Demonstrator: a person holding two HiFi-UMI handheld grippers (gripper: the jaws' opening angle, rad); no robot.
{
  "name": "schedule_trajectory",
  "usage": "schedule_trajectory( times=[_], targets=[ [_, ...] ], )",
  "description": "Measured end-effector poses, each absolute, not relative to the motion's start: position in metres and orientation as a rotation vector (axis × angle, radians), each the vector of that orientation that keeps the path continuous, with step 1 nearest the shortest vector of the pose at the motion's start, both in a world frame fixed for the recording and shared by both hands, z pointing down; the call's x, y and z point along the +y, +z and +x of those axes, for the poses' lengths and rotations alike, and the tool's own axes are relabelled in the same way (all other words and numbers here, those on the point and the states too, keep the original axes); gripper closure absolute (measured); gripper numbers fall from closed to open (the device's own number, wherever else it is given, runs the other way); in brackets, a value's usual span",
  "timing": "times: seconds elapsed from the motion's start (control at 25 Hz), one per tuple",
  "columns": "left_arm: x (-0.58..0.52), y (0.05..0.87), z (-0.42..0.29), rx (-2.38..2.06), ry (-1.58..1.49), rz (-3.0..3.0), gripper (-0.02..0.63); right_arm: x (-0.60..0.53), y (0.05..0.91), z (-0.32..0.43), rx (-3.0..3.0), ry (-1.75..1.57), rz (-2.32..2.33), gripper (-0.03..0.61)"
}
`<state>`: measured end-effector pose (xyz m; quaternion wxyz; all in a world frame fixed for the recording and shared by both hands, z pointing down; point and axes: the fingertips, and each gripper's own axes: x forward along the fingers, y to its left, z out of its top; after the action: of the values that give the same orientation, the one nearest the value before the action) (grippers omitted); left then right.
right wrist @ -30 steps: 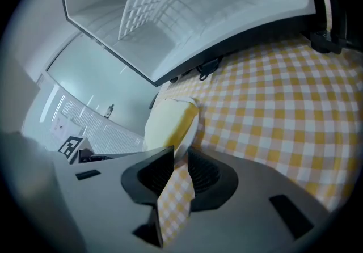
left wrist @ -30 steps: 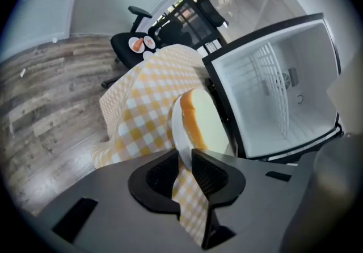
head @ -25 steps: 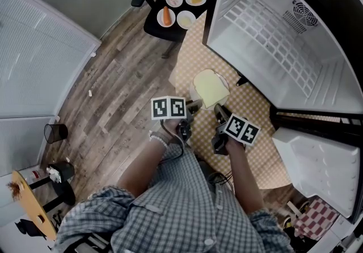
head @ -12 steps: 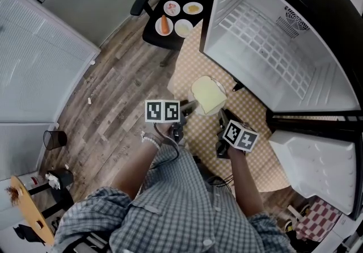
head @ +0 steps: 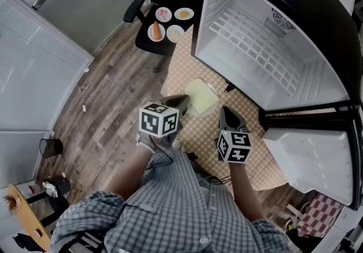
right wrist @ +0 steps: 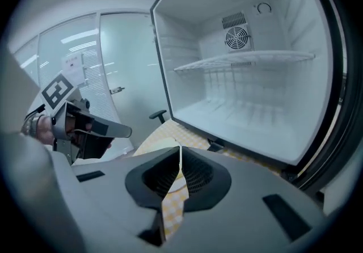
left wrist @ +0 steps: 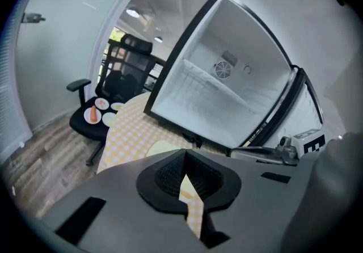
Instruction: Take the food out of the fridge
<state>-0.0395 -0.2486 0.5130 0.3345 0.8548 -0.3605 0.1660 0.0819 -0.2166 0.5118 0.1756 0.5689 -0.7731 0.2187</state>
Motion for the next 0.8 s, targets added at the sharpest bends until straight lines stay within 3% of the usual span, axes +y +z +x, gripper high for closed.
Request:
schedule_trajectory(
  times=[0.24,0.8],
  targets=[
    [-0.237,0.446,-0.018,-0.862,0.452,2.499,0.607,-0.21,0.456,0.081,-2.254,0.5,1.64,0.565],
    [-0.205,0.378,0.02,-0.798,0.553,2.852,0.607,-0.197,0.37,0.086,-2.357,0.328,1.754,0.568]
  ],
)
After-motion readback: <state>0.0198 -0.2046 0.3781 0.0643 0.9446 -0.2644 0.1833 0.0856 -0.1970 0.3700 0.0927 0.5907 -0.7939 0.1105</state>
